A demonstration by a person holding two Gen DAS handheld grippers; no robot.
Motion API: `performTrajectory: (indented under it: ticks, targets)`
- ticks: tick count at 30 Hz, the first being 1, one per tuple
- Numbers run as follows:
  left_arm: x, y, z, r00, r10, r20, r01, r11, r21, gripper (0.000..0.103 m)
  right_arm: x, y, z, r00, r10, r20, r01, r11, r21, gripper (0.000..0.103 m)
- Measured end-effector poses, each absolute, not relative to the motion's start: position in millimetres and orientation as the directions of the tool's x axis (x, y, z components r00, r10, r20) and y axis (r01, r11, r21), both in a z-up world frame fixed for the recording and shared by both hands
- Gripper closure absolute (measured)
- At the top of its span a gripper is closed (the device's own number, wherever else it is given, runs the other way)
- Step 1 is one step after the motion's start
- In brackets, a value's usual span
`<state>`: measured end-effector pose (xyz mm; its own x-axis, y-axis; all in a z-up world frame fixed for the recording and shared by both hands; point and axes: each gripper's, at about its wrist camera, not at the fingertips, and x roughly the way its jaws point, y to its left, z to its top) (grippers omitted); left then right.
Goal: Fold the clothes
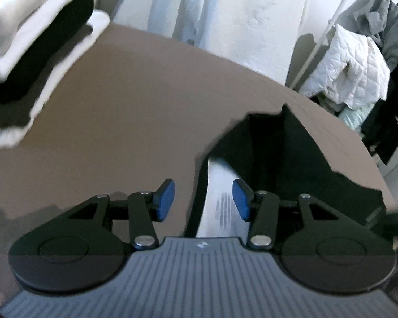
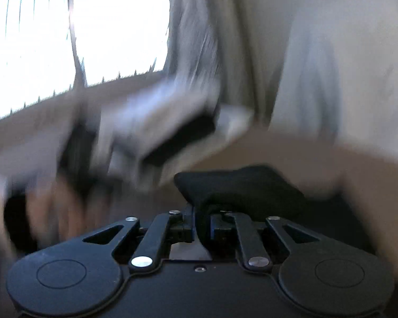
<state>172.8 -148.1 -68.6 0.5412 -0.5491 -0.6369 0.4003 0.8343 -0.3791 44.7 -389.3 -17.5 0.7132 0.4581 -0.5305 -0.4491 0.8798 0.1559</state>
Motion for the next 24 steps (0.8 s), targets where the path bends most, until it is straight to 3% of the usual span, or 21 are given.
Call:
performTrajectory:
  ticks: [3,7,11,17,21,24]
  targets:
    - [157.1,-141.6,-75.7,0.496,-0.574,-0.651,0.428,0.815,-0.392,0.055,24.2,-373.6,-61.5,0.612,0.430,-0.664,-0.422,0.887,0.186,0.068]
    - [134.7,-148.2,-84.7,0.418,-0.637,-0.648,0.476,0.761,-0.441,0.053,5.6,-378.3,-59.4,0.610,0.461,-0.644,-0.363,0.885,0.290,0.048]
    - [116.3,-158.5,-91.6,0.348,-0.684,-0.641,0.520,0.710,-0.475,0.053,-5.7,-366.7,-44.0,0.633,0.464,-0.620,-0.345,0.886,0.311,0.045]
    - [100.2,-157.0,-100.1,0.312,-0.698,-0.644,0.525,0.692,-0.496,0.053,-32.4,-305.1,-47.3,0.567,0.405,-0.717,-0.521,0.851,0.069,0.051]
    - [85.9,-130.5,-111.9,0.284,-0.738,-0.612,0.481,0.661,-0.575,0.049,-33.3,-313.6,-54.5,0.501,0.422,-0.756,-0.506,0.851,0.140,0.049]
    - [78.8,-131.1,-117.9,0.301,-0.744,-0.597,0.499,0.656,-0.566,0.049,-34.5,-328.7,-56.7,0.503,0.422,-0.754,-0.462,0.869,0.179,0.048]
